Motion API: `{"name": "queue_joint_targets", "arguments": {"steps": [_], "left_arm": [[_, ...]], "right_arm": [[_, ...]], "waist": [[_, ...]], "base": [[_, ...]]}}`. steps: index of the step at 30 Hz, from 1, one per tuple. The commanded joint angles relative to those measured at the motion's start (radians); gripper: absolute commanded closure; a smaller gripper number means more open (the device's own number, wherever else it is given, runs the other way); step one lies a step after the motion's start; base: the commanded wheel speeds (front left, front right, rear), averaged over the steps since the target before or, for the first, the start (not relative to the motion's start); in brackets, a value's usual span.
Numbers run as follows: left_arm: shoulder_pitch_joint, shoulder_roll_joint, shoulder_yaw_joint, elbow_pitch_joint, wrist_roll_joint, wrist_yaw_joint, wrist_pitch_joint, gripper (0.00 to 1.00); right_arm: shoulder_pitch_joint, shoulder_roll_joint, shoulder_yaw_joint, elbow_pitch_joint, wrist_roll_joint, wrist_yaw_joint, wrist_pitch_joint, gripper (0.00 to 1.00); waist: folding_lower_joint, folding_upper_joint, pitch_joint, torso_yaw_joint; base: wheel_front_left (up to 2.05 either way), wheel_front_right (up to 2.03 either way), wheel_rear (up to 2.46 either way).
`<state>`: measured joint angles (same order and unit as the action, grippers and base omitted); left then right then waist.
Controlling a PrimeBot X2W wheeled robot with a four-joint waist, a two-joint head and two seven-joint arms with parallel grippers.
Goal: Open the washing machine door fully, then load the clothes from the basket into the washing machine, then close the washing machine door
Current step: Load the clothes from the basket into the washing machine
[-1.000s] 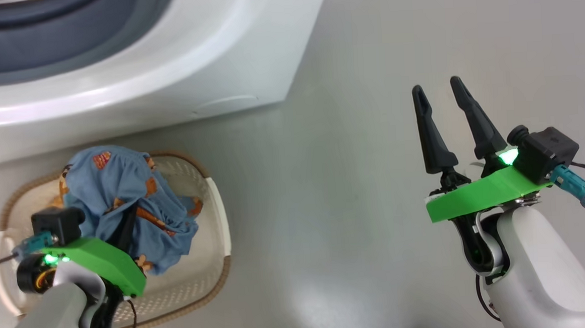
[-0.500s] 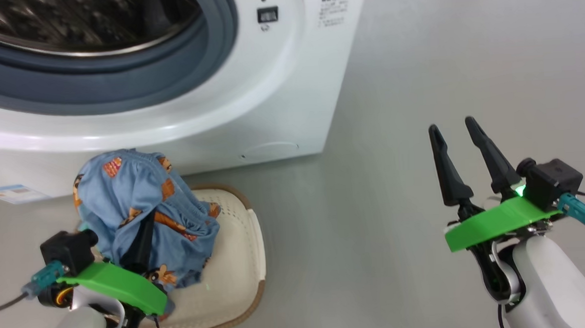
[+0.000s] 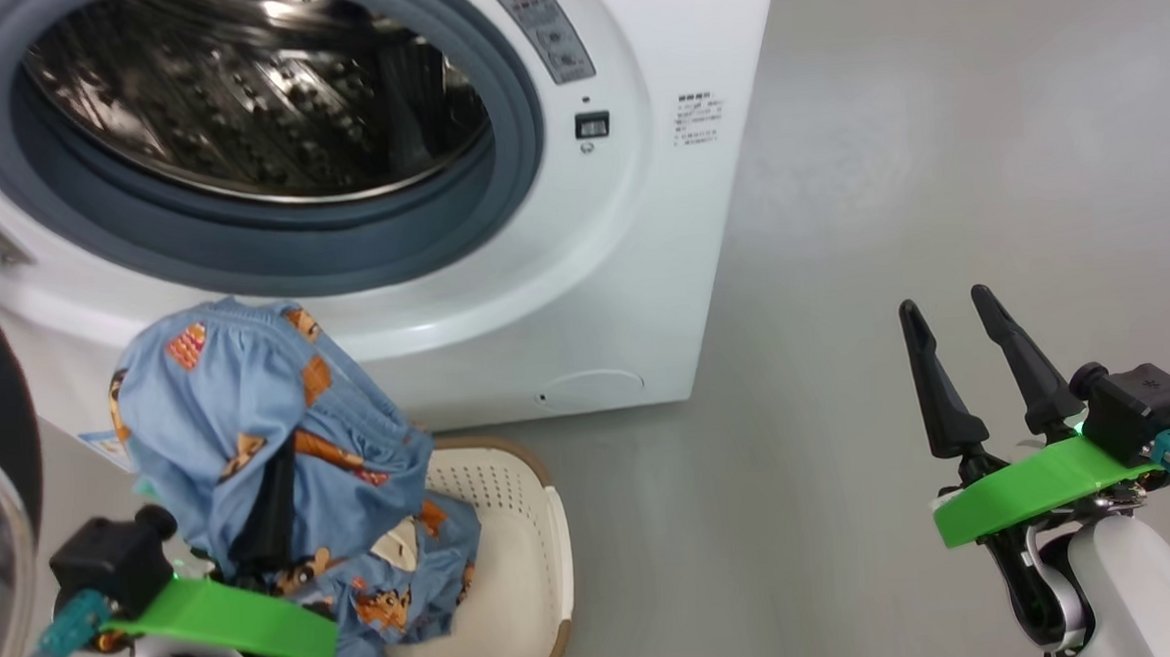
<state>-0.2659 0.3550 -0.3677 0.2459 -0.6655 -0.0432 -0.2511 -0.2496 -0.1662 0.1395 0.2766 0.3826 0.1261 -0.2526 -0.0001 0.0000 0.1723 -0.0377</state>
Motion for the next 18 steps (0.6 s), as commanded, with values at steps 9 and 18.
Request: {"name": "queue_joint_targets", "arguments": {"steps": [9, 18], "left_arm": [[0.067, 0.04, 0.056, -0.162, 0.027, 0.073, -0.003, 1.0], [0.098, 0.042, 0.062, -0.198, 0.027, 0.103, -0.001, 1.0]], "right_arm": [[0.043, -0.033, 0.013, -0.037, 0.02, 0.005, -0.009, 0.0], [0.056, -0.041, 0.016, -0.038, 0.025, 0.005, -0.009, 0.0]], "waist": [[0.0001, 0.0, -0.061, 0.006], [0.0001, 0.0, -0.083, -0.001]], "base": [[0.0, 0.0, 0.0], [0.0, 0.0, 0.0]]}}
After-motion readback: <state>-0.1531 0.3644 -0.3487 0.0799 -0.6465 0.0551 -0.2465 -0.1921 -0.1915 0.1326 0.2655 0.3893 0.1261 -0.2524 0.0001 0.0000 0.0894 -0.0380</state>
